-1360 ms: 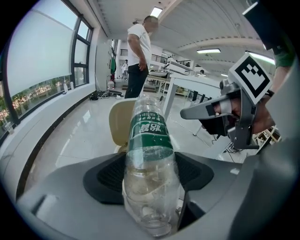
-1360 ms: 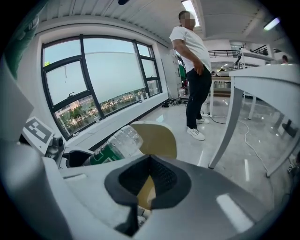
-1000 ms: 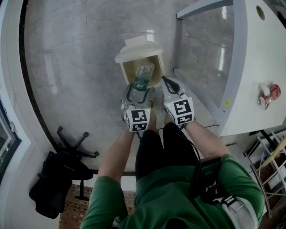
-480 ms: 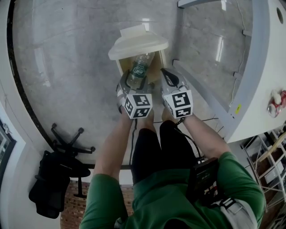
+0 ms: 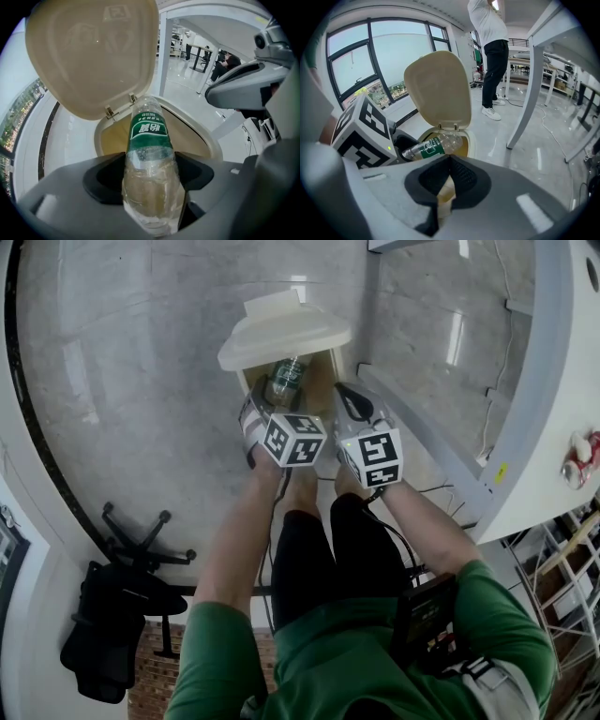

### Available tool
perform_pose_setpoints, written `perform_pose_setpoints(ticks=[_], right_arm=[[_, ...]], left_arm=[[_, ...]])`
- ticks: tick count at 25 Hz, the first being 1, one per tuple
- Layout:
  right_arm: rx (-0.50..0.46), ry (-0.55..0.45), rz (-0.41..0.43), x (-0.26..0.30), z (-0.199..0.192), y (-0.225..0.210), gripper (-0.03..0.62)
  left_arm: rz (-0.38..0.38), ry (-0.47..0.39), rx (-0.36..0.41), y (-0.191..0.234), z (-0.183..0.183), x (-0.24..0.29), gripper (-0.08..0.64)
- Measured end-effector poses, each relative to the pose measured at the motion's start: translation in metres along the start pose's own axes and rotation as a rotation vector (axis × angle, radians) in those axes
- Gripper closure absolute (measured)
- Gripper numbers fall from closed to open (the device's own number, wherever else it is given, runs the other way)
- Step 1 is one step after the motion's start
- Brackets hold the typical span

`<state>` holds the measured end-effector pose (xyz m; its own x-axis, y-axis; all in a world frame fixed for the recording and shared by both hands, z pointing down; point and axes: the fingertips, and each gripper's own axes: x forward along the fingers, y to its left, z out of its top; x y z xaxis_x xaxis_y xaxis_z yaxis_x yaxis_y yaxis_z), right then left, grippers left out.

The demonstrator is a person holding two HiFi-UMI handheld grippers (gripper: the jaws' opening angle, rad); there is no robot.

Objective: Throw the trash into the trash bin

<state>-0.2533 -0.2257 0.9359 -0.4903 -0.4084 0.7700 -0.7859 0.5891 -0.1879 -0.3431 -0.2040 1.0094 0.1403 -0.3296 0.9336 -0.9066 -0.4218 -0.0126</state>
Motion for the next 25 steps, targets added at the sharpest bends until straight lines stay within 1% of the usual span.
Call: perform_pose_setpoints(ticks=[5, 7, 9, 14, 16, 20, 25], right_arm=[[0.000, 0.004, -0.012, -0.003, 0.001, -0.004, 0.589], [0.000, 0.006, -0.012, -0.004, 0.003, -0.003, 0.589], [-0.002, 0.002, -0.012, -0.005, 0.005, -0.002, 0.589], [-0.002, 0.002, -0.010, -0.006, 0.009, 0.000, 0.589], [-0.005, 0.000, -0.008, -0.008, 0.012, 0.001, 0.589], [-0.021, -0.013, -0.003, -0.017, 0.023, 0.005, 0.589], [-0.052, -0.028, 0.013, -0.040, 0.044, 0.015, 0.589]], left_arm=[[-0.009, -0.003, -0.006, -0.001, -0.001, 0.000, 0.218], [-0.015, -0.015, -0.010, -0.002, 0.001, -0.002, 0.200], [-0.019, -0.033, -0.010, -0.001, 0.006, -0.005, 0.179], [-0.025, -0.086, -0.028, -0.001, 0.015, -0.015, 0.179], [-0.032, -0.120, -0.031, -0.002, 0.020, -0.022, 0.183], [-0.011, -0.234, -0.023, 0.003, 0.036, -0.048, 0.261], [0.061, -0.380, -0.004, 0.018, 0.058, -0.101, 0.374]])
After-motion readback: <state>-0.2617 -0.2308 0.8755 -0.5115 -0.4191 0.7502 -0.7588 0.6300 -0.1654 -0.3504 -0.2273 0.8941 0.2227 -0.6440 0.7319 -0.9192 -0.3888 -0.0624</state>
